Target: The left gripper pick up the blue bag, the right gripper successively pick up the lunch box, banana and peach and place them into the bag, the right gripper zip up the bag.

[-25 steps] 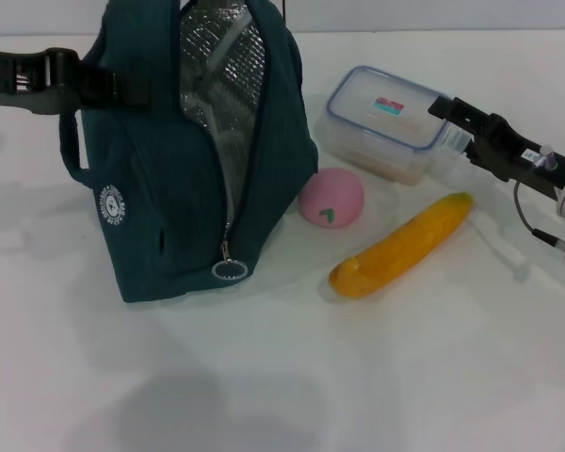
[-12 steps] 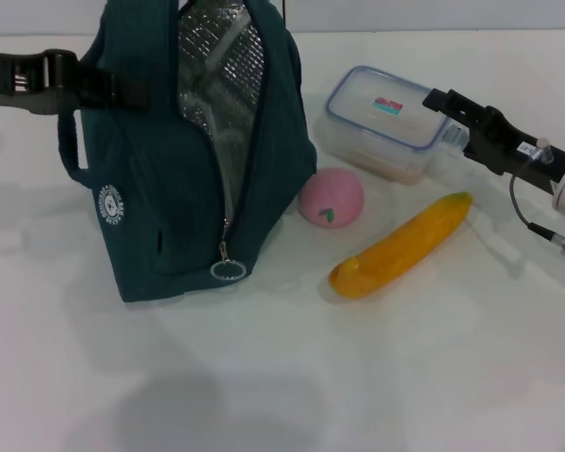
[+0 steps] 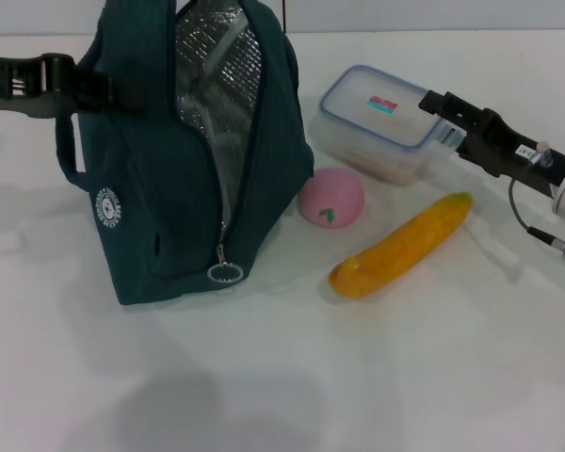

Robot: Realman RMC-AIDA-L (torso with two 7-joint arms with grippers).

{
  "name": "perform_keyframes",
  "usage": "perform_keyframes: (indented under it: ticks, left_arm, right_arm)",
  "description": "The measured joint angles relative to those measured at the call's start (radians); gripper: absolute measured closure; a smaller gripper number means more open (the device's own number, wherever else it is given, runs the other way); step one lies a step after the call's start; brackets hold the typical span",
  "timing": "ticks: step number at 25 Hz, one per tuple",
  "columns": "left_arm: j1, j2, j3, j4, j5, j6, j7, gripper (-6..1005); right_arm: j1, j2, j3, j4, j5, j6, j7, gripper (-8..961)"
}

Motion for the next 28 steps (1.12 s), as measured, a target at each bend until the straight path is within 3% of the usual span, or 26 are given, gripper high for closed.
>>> perform_keyframes:
  ticks: [8,11,16,22,28]
  left_arm:
    - [0.003,0.001,0.000,-0.001,0.000,0.001,0.009,957]
    - [0.004,0.001,0.000,-0.001,0.000,0.001,0.011,957]
    - [0.003,0.002,0.000,-0.002,0.000,0.002,0.012,956]
    - [0.003,0.003,0.000,-0.002,0.001,0.003,0.013,956]
    - [0.003,0.003,0.000,-0.002,0.001,0.005,0.013,956]
  right_arm:
    - [-0.004,0.000,-0.049,-0.016,0.000,0.004,-0.008,219]
    - [-0.006,0.000,-0.049,-0.017,0.000,0.004,-0.009,433]
    - [-0.016,0.000,-0.050,-0.017,0.006,0.004,-0.009,671]
    - [-0.019,0.000,-0.050,-0.017,0.006,0.003,-0.015,797]
    - [-0.037,0.000,-0.050,-0.039,0.003,-0.020,-0.036,822]
